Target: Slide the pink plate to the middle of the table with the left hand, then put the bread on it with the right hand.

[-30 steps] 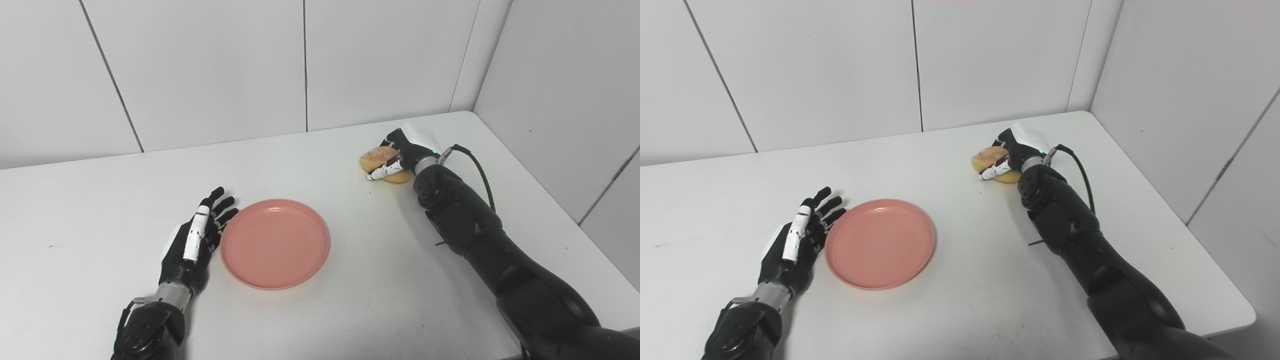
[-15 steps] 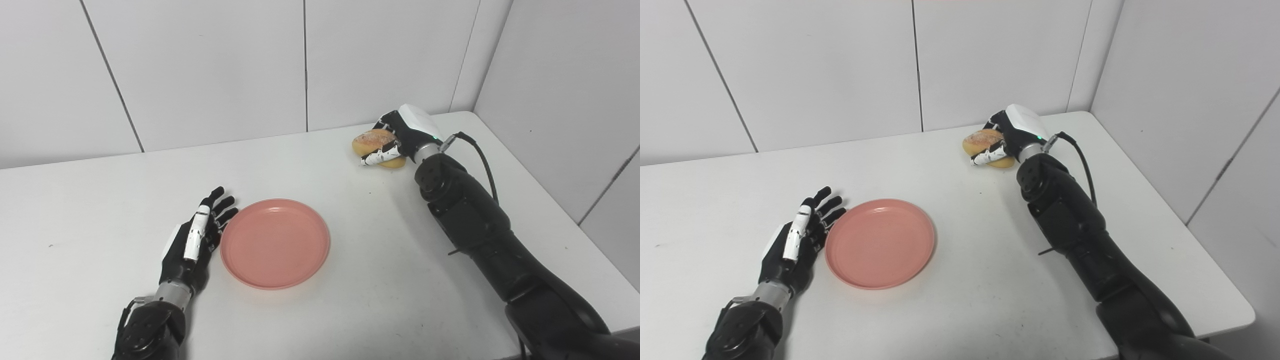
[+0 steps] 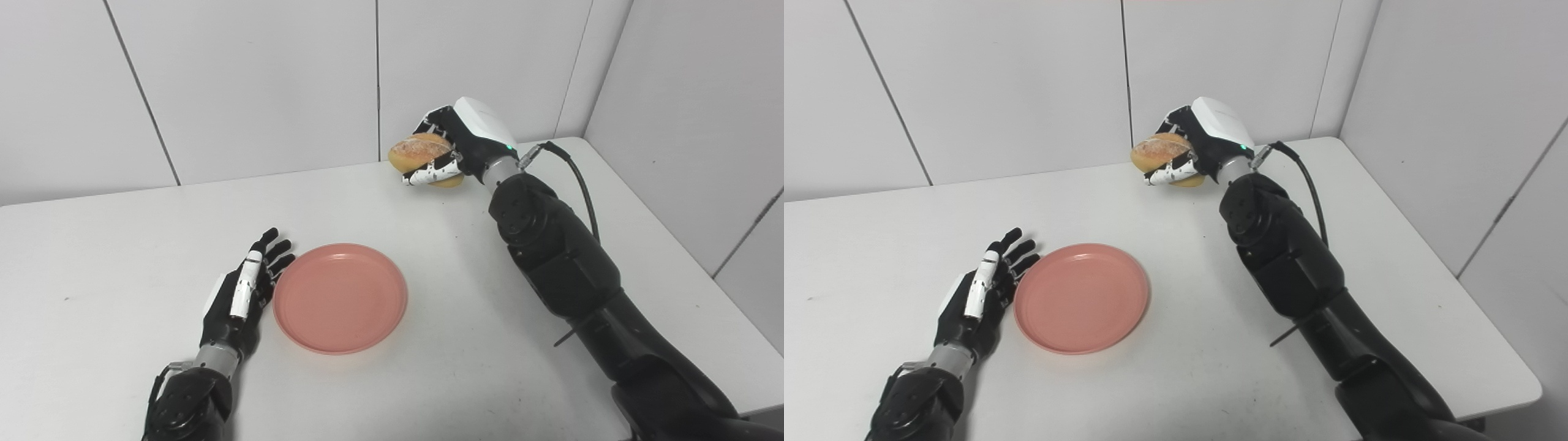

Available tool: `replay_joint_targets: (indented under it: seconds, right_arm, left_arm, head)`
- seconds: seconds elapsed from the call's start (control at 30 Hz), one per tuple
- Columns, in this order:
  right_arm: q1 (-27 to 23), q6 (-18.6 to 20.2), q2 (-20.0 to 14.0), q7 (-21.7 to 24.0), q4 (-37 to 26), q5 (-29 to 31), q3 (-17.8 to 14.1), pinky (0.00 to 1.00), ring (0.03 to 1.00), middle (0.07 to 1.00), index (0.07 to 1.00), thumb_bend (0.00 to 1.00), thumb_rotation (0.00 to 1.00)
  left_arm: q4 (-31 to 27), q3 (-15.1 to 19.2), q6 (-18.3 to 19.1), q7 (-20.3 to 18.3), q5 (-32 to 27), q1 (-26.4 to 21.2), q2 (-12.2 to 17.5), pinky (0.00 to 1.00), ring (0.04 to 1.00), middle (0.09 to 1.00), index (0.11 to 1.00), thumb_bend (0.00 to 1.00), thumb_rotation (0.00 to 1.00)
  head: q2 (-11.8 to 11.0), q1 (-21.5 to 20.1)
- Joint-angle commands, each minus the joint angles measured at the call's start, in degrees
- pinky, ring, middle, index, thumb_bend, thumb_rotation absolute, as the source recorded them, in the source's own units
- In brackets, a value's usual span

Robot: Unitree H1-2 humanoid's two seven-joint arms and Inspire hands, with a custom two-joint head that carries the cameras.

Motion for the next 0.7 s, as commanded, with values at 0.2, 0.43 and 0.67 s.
replay_joint_targets:
  seconds: [0.2, 0.43, 0.67]
  right_arm:
    - [0.5, -0.4, 4.5, 2.4, -6.3, -1.7, 3.0, 0.27, 0.346, 0.424, 0.486, 0.49, 0.14]
    - [3.3, -3.4, 7.3, 2.5, -4.6, -2.2, 6.2, 0.23, 0.289, 0.374, 0.479, 0.49, 0.14]
    - [4.9, -6.0, 8.6, 2.6, -1.9, -2.7, 8.2, 0.23, 0.304, 0.376, 0.479, 0.49, 0.14]
  left_arm:
    - [1.1, -0.8, 1.8, 2.0, 2.0, -0.2, -1.9, 0.86, 0.883, 0.904, 0.913, 0.34, 1.00]
    - [1.3, -1.3, 0.2, 4.1, 4.6, -0.2, -3.4, 0.86, 0.876, 0.897, 0.910, 0.36, 1.00]
    - [1.7, -1.3, -0.3, 5.6, 5.9, -0.4, -4.7, 0.85, 0.861, 0.888, 0.899, 0.37, 1.00]
  head:
    - [1.2, 3.7]
    - [2.1, 7.6]
    - [2.9, 10.6]
